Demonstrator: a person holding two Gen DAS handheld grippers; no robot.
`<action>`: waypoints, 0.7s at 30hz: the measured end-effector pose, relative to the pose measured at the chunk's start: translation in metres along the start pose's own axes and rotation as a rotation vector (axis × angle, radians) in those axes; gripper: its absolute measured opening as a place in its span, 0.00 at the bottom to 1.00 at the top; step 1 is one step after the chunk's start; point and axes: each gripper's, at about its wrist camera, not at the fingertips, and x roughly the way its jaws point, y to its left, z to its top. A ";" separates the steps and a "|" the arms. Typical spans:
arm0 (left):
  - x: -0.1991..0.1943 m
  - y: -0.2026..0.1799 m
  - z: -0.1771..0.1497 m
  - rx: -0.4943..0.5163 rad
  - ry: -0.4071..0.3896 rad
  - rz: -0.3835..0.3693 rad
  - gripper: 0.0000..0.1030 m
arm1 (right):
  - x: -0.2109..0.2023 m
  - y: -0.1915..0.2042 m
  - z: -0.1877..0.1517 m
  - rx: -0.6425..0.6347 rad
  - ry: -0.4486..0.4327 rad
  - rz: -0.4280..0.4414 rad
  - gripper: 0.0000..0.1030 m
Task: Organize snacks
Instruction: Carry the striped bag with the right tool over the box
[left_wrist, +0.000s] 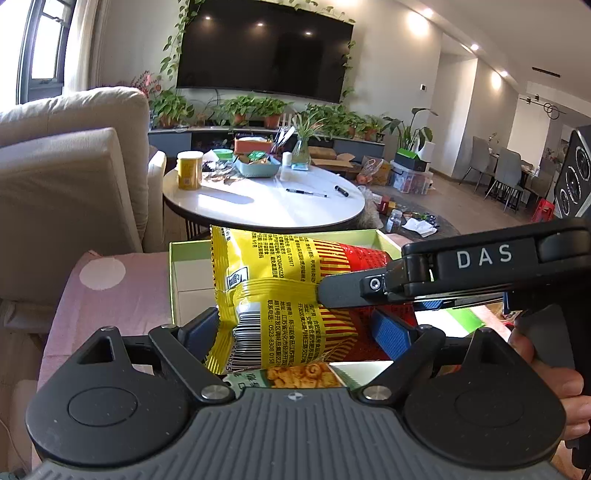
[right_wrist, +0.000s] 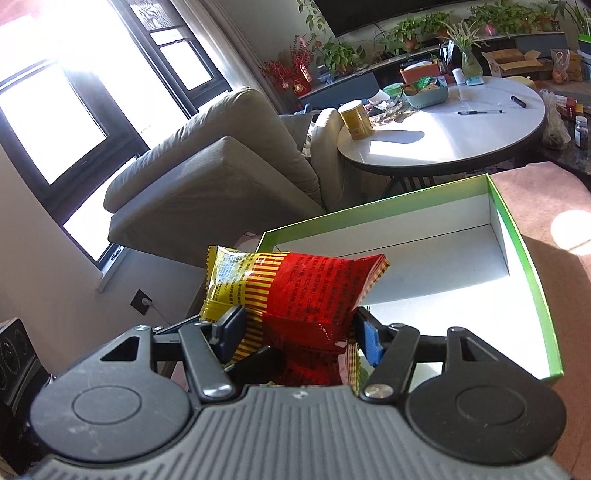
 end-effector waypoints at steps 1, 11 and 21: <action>0.003 0.002 0.000 -0.003 0.004 0.002 0.83 | 0.003 -0.001 0.001 0.002 0.005 -0.001 0.67; 0.017 0.016 0.000 -0.019 0.028 0.018 0.83 | 0.026 -0.007 0.005 0.018 0.047 0.008 0.67; 0.015 0.017 -0.005 -0.002 0.032 0.061 0.83 | 0.038 -0.011 0.006 0.024 0.061 -0.005 0.67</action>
